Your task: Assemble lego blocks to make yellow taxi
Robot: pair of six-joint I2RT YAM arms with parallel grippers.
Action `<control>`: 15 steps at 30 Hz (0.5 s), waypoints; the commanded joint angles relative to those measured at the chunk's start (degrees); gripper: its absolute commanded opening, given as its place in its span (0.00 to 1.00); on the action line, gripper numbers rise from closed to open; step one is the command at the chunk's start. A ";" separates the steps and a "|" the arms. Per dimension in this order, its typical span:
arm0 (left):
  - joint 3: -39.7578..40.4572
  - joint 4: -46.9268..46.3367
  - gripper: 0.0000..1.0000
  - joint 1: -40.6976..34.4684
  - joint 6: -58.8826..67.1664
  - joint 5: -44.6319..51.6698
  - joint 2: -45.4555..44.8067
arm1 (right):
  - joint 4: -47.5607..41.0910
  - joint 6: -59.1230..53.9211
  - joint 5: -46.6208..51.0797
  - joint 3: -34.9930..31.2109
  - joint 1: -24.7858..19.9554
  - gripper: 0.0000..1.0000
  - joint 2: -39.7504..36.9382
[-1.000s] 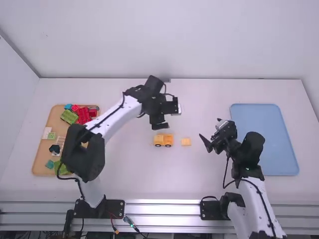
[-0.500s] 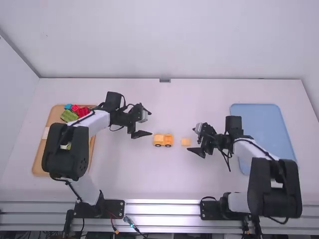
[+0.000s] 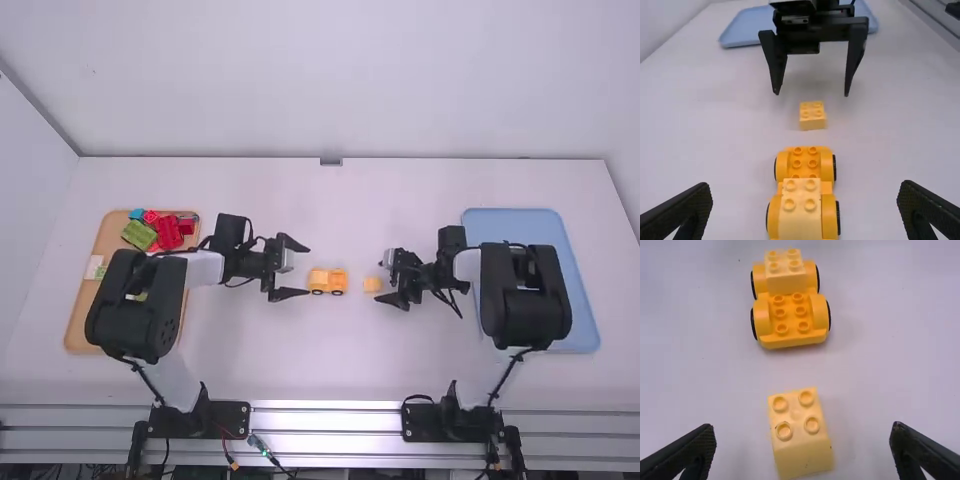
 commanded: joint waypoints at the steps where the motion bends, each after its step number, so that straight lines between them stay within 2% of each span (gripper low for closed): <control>1: -1.44 0.79 0.99 0.04 -1.20 2.29 -0.42 | -0.28 -2.93 -1.55 1.95 0.46 0.86 2.49; 9: -1.75 1.16 0.99 0.09 -3.15 2.21 -0.42 | 1.05 -3.89 -1.38 3.15 2.78 0.59 6.51; 11: -1.75 1.18 0.99 0.07 -3.15 2.27 -0.42 | 1.88 -3.87 -1.11 3.13 3.41 0.48 7.21; 15: -1.75 1.16 0.99 0.07 -3.17 2.25 -0.42 | 1.51 -3.63 -1.18 3.13 3.04 0.38 7.37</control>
